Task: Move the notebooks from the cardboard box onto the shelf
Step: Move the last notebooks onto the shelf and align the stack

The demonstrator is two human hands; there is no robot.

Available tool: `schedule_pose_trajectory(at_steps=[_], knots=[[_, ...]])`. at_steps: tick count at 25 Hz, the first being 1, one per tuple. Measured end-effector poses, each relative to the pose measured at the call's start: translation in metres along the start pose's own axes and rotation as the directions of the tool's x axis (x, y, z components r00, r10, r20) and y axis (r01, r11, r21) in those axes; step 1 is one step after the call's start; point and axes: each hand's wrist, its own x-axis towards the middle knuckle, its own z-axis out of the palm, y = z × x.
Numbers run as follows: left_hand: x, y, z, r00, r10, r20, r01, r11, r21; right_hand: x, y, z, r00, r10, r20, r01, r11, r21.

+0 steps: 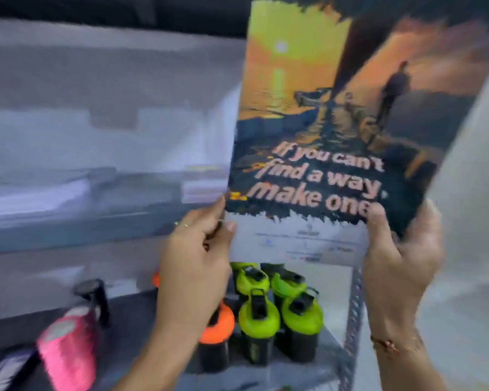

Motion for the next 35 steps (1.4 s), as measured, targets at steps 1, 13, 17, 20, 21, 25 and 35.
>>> schedule_pose_trajectory(at_steps=[1, 13, 17, 20, 21, 25, 35], knots=[[0.017, 0.000, -0.012, 0.998, -0.042, -0.036, 0.043, 0.999, 0.024, 0.013, -0.010, 0.023, 0.997, -0.022, 0.080, 0.023, 1.000, -0.012], [0.149, -0.009, -0.027, 0.793, -0.606, 0.067, 0.408, 0.610, 0.679, 0.116, 0.003, 0.180, 0.702, 0.343, 0.624, 0.251, 0.701, -0.667], [0.143, -0.014, -0.023, 0.825, -0.565, 0.002, 0.420, 0.616, 0.666, 0.111, 0.021, 0.176, 0.614, 0.444, 0.652, 0.306, 0.628, -0.716], [0.138, -0.016, -0.020, 0.859, -0.511, -0.024, 0.396, 0.635, 0.663, 0.107, 0.019, 0.173, 0.614, 0.423, 0.667, 0.316, 0.642, -0.699], [0.135, -0.015, -0.021, 0.865, -0.502, -0.032, 0.396, 0.641, 0.658, 0.105, 0.017, 0.170, 0.617, 0.417, 0.668, 0.318, 0.644, -0.696], [0.129, -0.013, -0.022, 0.874, -0.485, -0.016, 0.380, 0.662, 0.646, 0.101, 0.018, 0.165, 0.647, 0.363, 0.671, 0.327, 0.663, -0.674], [0.103, -0.009, -0.036, 0.945, -0.312, 0.095, 0.240, 0.863, 0.445, 0.085, 0.001, 0.083, 0.428, 0.242, 0.871, 0.374, 0.830, -0.415]])
